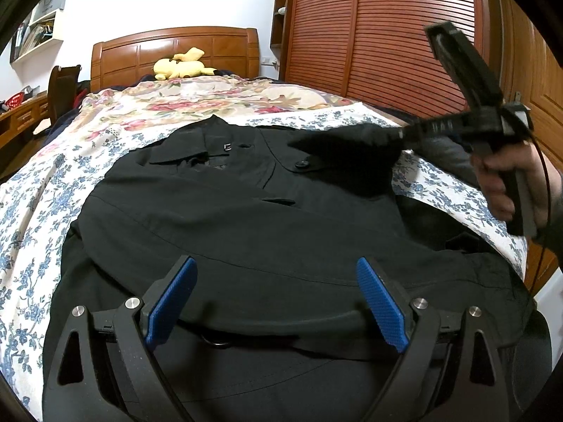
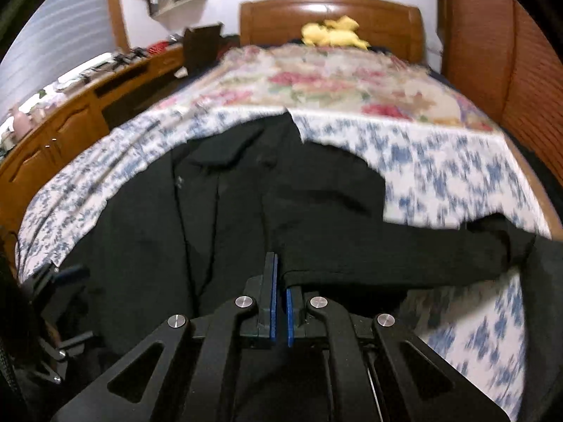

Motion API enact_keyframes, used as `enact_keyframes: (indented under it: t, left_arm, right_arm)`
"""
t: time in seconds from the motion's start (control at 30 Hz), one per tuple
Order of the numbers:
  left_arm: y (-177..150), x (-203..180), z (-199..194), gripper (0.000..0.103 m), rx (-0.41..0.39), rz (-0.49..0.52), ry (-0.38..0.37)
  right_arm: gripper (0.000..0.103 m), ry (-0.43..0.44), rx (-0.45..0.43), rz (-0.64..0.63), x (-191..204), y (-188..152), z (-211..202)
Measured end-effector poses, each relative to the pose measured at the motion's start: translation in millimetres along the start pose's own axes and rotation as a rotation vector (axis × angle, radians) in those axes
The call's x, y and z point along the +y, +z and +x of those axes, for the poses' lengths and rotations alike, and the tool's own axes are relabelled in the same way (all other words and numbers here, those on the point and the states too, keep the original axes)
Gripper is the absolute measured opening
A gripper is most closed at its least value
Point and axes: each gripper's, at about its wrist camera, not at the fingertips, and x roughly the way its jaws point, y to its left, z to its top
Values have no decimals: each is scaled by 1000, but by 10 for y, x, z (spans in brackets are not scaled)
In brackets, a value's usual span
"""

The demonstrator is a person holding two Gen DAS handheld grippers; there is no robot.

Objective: Fold large clothes
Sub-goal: 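Grasp the coat's side edge with the right tool and fold it across the front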

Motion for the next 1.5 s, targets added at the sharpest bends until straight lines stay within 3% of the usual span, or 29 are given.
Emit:
enact_keyframes:
  t: [0.13, 0.27, 0.33, 0.43, 0.63, 1.0, 1.17, 1.47, 1.5]
  left_arm:
    - [-2, 1, -2, 92, -1, 1, 0]
    - [-13, 3, 6, 92, 2, 4, 1]
    - [-9, 6, 9, 92, 2, 5, 2]
    - [-12, 7, 8, 92, 3, 5, 2]
    - [-7, -5, 12, 92, 5, 4, 2]
    - [-4, 11, 7, 92, 5, -1, -6]
    - [-2, 4, -5, 92, 3, -2, -7]
    - [6, 8, -7, 92, 2, -4, -7]
    - [9, 6, -14, 92, 0, -5, -5]
  right_arm:
    - [23, -8, 1, 10, 74, -41, -53]
    - [34, -7, -42, 10, 56, 36, -256]
    - [50, -40, -78, -31, 103, 106, -343]
    - [57, -78, -126, -45, -13, 203, -412]
    - [61, -197, -120, 32, -493, 368, -228]
    - [61, -410, 51, 181, -1388, 284, 620]
    - [61, -478, 101, 201, -1594, 210, 872]
    - [61, -470, 134, 197, -1602, 160, 1081]
    - [57, -469, 138, 190, -1602, 154, 1112]
